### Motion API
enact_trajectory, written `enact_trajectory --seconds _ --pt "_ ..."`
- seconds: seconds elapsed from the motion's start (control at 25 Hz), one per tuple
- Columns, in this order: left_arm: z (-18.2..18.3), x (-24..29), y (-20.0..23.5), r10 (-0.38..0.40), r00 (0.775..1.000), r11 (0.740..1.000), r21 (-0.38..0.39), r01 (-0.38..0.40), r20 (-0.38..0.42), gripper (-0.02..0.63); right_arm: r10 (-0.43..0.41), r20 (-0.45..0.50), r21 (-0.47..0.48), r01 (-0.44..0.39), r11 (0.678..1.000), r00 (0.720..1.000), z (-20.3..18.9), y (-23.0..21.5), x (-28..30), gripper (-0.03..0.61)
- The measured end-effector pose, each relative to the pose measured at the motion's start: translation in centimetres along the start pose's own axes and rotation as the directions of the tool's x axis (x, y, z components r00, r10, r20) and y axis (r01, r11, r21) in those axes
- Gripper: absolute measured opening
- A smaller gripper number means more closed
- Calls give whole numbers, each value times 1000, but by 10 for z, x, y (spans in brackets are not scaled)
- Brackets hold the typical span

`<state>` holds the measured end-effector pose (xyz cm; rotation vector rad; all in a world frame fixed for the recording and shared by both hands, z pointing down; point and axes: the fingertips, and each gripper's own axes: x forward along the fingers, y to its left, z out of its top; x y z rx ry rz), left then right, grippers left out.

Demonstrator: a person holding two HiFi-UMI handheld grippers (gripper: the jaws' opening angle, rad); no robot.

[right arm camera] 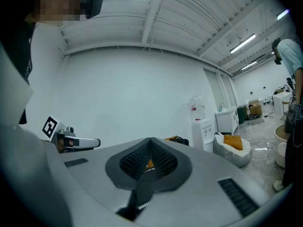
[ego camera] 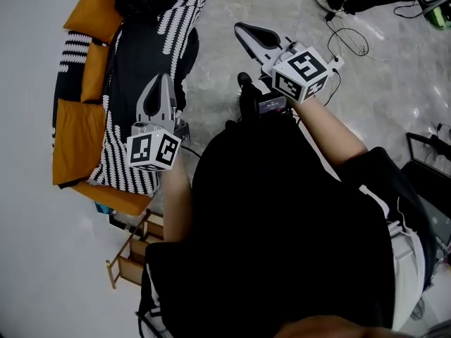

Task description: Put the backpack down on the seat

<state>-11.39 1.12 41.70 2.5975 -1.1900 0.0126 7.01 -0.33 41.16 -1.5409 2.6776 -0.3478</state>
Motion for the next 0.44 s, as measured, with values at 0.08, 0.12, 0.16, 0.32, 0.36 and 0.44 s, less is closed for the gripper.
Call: enact_trajectory --seconds 0.08,0.12,0.16,0.32,0.36,0.44 --pt "0 3 -2 -13 1000 1000 3 13 -4 17 -5 2 3 5 1000 1000 1 -1 -1 31" --pt "0 3 -2 -19 1000 1000 3 19 -6 17 -7 3 4 7 1000 1000 1 -1 0 31" --pt "0 4 -1 -24 1000 1000 1 24 -8 17 -8 5 8 8 1000 1000 1 0 0 31" --pt "-6 6 -9 -35 999 999 -14 35 -21 17 -18 20 27 17 999 1000 3 -4 -9 31" --pt "-7 6 -12 -36 999 999 -16 35 -25 17 -17 23 27 17 999 1000 5 -6 -12 31" --pt "-10 7 -17 -37 999 999 -19 36 -32 17 -15 27 25 14 1000 1000 8 -9 -17 31"
